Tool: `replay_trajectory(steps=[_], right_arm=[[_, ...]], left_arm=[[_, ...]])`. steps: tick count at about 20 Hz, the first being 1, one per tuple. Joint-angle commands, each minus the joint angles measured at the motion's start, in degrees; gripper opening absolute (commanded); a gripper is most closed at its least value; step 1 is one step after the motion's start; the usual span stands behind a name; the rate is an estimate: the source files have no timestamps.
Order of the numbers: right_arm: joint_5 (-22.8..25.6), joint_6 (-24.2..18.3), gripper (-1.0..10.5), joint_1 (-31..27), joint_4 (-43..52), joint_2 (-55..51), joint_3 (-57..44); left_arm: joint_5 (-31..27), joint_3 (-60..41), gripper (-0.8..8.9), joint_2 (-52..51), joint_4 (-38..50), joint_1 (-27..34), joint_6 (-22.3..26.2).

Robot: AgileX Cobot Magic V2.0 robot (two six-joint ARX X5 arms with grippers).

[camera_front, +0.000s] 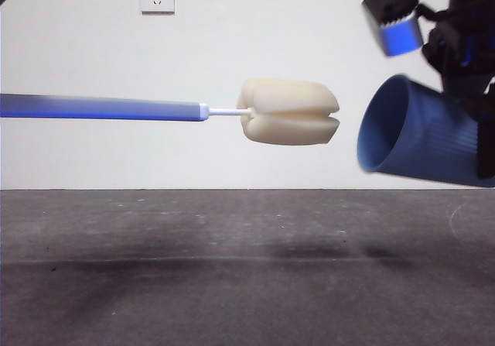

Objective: Pick up the cup brush,pick up the cup,insert the brush into the cup,clean the cup,put the cup brush back,put the cup back to the fixed position on the table

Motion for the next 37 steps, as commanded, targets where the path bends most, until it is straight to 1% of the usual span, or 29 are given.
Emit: replay_trajectory(steps=[1,3,7,11,14,18,20,22,25,27,29,35,37], right_arm=[[2.3,-2.1,-0.2,1.5,1.9,2.3,0.0],[2.4,-3.7,-0.2,2.8,3.8,3.6,0.0],[2.5,-5.2,-0.2,5.4,8.0,4.0,0.0],[3.5,-8.8,-0.2,7.9,8.5,4.1,0.0],[3.8,-10.3,-0.2,9.9,8.8,4.4,0.0],[3.8,-10.8,-0.2,12.9,10.5,6.9,0.0],[3.8,-10.8,-0.2,14.2,11.6,8.8,0.0],[3.8,-10.8,-0.2,15.3,13.2,10.3,0.0],[4.4,-10.7,-0.2,15.8,13.2,10.7,0.0],[6.8,-10.5,-0.2,15.8,13.0,10.7,0.0],[8.0,-10.5,-0.2,15.7,12.2,10.6,0.0],[8.0,-8.8,-0.2,15.6,12.0,10.6,0.0],[8.0,-8.8,-0.2,15.6,12.1,10.6,0.0]], left_arm=[[0.0,-0.2,-0.08,0.1,0.2,-0.2,0.7],[0.2,-0.2,-0.08,0.4,-0.2,-0.3,0.8],[0.4,-0.2,-0.08,2.9,-0.5,-1.2,0.9],[0.8,-0.2,-0.08,6.5,2.4,-2.8,0.8],[1.6,-0.2,-0.08,9.4,5.0,-2.9,0.5],[4.7,-0.2,-0.08,12.1,9.4,-3.1,-1.2],[5.2,-0.2,-0.08,12.4,11.6,-3.3,-2.5],[5.7,-0.2,-0.08,12.4,11.8,-3.2,-3.1],[3.3,-0.2,-0.08,12.4,7.5,-2.7,-4.2],[2.8,-0.2,-0.08,12.0,5.2,-2.3,-5.2],[1.4,-0.2,-0.08,10.5,3.2,-2.3,-5.6],[0.8,-0.2,-0.08,2.7,-8.2,-1.1,-6.2],[1.6,-0.2,-0.08,0.3,-10.0,-1.1,-6.9]])
